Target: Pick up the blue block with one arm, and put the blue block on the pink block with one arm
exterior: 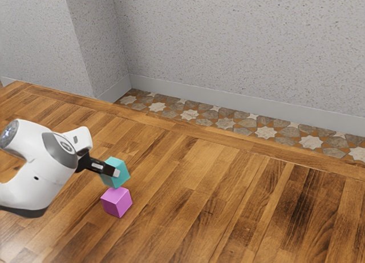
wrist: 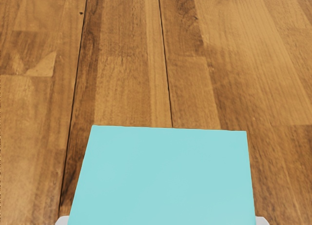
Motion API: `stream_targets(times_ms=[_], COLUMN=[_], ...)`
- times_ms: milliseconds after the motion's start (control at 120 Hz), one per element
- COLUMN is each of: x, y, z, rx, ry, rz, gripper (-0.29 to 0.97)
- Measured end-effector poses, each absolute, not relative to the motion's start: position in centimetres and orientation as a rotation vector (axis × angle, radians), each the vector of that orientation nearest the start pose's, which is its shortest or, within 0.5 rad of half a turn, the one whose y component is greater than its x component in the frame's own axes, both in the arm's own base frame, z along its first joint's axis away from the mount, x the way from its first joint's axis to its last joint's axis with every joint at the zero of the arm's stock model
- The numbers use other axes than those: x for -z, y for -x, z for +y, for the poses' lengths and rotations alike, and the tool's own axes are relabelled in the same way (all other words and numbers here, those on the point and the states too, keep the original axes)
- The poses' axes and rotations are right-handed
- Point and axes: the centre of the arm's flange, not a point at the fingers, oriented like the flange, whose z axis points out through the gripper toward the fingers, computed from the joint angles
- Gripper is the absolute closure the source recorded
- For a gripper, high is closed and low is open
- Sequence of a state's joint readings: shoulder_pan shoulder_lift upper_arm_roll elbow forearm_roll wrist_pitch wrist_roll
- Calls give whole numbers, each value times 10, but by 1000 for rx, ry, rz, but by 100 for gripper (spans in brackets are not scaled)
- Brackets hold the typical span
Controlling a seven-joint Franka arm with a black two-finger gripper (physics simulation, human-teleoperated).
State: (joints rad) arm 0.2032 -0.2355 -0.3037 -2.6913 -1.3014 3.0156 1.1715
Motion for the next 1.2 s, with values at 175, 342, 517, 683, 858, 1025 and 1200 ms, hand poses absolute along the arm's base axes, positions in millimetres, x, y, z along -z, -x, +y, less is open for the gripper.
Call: stream_targets(times_ms=[175, 342, 517, 683, 858, 1025, 1200], x=[-335, -325, -323, -329, -330, -329, -328], y=[-405, -397, -396, -396, -395, -392, -393], z=[36, 37, 32, 29, 26, 26, 25], rx=[1009, 970, 963, 984, 989, 983, 978], ry=[3101, 3111, 3116, 3107, 3104, 3103, 3105], rz=[-1, -10, 9, 33, 57, 70, 90], gripper=[36, 36, 35, 34, 33, 30, 15])
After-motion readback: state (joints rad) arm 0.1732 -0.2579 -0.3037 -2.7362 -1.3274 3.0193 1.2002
